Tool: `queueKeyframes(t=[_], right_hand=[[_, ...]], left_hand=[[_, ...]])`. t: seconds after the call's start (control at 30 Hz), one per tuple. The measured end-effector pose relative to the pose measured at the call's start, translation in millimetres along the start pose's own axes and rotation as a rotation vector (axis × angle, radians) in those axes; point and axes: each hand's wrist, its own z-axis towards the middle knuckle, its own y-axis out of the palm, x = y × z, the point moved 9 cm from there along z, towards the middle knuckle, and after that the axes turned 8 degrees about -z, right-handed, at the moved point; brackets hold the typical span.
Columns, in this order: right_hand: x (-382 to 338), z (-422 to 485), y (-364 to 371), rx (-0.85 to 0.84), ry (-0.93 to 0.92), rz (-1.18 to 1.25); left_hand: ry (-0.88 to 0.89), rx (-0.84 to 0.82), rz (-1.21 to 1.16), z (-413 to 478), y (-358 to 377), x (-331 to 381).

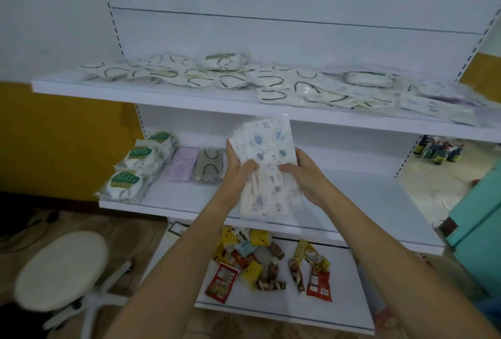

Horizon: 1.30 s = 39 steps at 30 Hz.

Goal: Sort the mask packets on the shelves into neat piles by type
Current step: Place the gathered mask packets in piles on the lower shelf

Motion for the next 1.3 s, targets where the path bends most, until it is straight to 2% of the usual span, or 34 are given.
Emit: queueKeyframes(t=[0.17,0.27,0.43,0.5,0.67,0.73,0.87,1.03,1.13,1.3], right_hand=[[47,-16,55,-0.016,0.045,0.009],[82,-27,84,-0.104,0.139,0.163],[139,-39,122,-0.262,0.198,0.039],[158,-30,124,-0.238,0.251,0.067],[180,31,90,0.023,0.317,0.196],[182,64,80,0.060,0.299,0.195],[186,138,78,-0.005,0.279,0.123],[203,236,69,0.064,0.286,-0.110],[211,288,72,0.043,0.257,-0.147],[239,334,78,0.016,0.250,-0.196]], left_hand=[[-0.114,0.034,0.023,-38,-51,-29],[-0.140,0.146,-0.020,-54,-91,-41],[-0.378,0.198,0.009,-60,-133,-90],[-0.440,0.216,0.076,-53,-141,-103],[-0.596,0.187,0.208,-9,-142,-131],[-0.578,0.163,0.324,20,-140,-136],[-0.442,0.163,0.495,99,-141,-143],[-0.378,0.201,0.623,202,-160,-167],[-0.312,0.175,0.739,252,-169,-179],[-0.340,0.085,0.900,290,-178,-203]])
